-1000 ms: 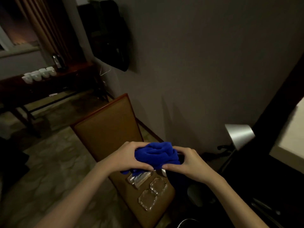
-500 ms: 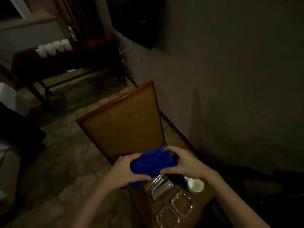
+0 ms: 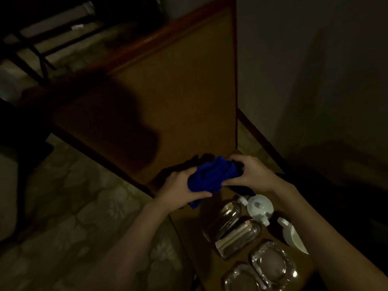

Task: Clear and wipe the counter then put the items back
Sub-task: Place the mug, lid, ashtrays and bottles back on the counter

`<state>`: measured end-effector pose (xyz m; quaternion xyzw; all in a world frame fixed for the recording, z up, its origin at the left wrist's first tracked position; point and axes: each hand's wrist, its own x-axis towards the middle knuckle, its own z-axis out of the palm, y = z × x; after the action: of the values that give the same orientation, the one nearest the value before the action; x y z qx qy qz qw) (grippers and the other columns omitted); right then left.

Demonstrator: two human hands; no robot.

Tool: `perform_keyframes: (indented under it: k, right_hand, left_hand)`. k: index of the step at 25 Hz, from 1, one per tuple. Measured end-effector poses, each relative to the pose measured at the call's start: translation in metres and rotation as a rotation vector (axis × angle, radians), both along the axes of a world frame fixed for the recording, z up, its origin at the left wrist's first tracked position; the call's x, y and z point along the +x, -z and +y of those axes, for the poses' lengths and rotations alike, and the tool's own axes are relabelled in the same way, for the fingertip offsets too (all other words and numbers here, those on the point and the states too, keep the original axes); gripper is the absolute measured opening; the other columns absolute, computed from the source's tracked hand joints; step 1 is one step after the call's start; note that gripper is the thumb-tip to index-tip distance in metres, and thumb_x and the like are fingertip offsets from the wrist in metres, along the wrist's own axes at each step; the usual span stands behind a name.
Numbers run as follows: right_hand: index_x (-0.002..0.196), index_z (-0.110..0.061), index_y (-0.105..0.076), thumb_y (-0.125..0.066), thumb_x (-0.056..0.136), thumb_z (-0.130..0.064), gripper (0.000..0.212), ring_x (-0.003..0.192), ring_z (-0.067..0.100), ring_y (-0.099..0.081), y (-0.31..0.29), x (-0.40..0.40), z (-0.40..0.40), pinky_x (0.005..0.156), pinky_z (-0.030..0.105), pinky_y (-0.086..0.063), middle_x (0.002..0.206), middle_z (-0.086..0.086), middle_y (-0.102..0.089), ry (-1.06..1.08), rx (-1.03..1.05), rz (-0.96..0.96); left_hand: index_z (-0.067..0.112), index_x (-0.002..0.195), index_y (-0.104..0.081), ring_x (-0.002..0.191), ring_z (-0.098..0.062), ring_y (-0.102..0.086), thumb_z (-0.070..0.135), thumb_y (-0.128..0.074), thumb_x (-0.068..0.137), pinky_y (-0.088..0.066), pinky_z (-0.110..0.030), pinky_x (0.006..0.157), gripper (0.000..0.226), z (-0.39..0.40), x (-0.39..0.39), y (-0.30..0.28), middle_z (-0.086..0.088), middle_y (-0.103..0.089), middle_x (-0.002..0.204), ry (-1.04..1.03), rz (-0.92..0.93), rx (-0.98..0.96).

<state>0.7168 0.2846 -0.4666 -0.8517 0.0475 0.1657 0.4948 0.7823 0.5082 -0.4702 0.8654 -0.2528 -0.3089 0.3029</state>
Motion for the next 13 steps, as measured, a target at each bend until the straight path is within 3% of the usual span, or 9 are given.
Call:
perform_keyframes:
  k: [4, 6, 8, 10, 13]
  right_hand:
    - [0.117, -0.023, -0.060, -0.081, 0.071, -0.033, 0.051, 0.100, 0.003, -0.059, 0.075, 0.028, -0.005, 0.085, 0.010, -0.044, 0.112, -0.010, -0.063, 0.047, -0.056, 0.004]
    - [0.118, -0.015, -0.061, -0.079, 0.075, -0.025, 0.048, 0.098, 0.006, -0.059, 0.110, 0.031, -0.004, 0.078, 0.004, -0.042, 0.110, -0.005, -0.065, 0.050, -0.091, 0.009]
    - [0.119, -0.009, -0.060, -0.078, 0.077, -0.019, 0.047, 0.097, 0.014, -0.062, 0.137, 0.030, -0.002, 0.075, 0.014, -0.046, 0.109, 0.004, -0.067, 0.037, -0.164, 0.040]
    - [0.125, -0.007, -0.054, -0.077, 0.077, -0.018, 0.054, 0.105, 0.024, -0.061, 0.156, 0.027, 0.000, 0.082, 0.029, -0.050, 0.116, 0.010, -0.064, 0.025, -0.241, 0.105]
    - [0.137, -0.009, -0.043, -0.077, 0.077, -0.015, 0.069, 0.113, 0.025, -0.058, 0.159, 0.022, 0.002, 0.089, 0.032, -0.050, 0.130, 0.012, -0.057, 0.048, -0.265, 0.126]
  left_hand:
    - [0.021, 0.134, -0.048, 0.118, -0.015, -0.054, 0.046, -0.078, 0.071, -0.049, -0.029, 0.092, 0.074, -0.018, 0.031, 0.073, 0.003, -0.059, 0.127, 0.008, -0.060, 0.077]
    - [0.018, 0.133, -0.048, 0.118, -0.018, -0.054, 0.044, -0.078, 0.073, -0.046, -0.024, 0.086, 0.072, -0.028, 0.034, 0.104, -0.001, -0.059, 0.128, 0.011, -0.069, 0.148]
    - [0.018, 0.132, -0.049, 0.118, -0.020, -0.054, 0.042, -0.077, 0.075, -0.041, -0.022, 0.082, 0.067, -0.034, 0.030, 0.127, -0.002, -0.059, 0.128, 0.013, -0.045, 0.201]
    - [0.019, 0.129, -0.051, 0.118, -0.020, -0.055, 0.040, -0.078, 0.075, -0.041, -0.023, 0.083, 0.064, -0.039, 0.027, 0.143, -0.002, -0.060, 0.126, 0.025, -0.018, 0.219]
    - [0.019, 0.130, -0.050, 0.119, -0.020, -0.053, 0.040, -0.080, 0.071, -0.043, -0.024, 0.085, 0.069, -0.040, 0.031, 0.148, -0.001, -0.058, 0.128, 0.055, 0.028, 0.219]
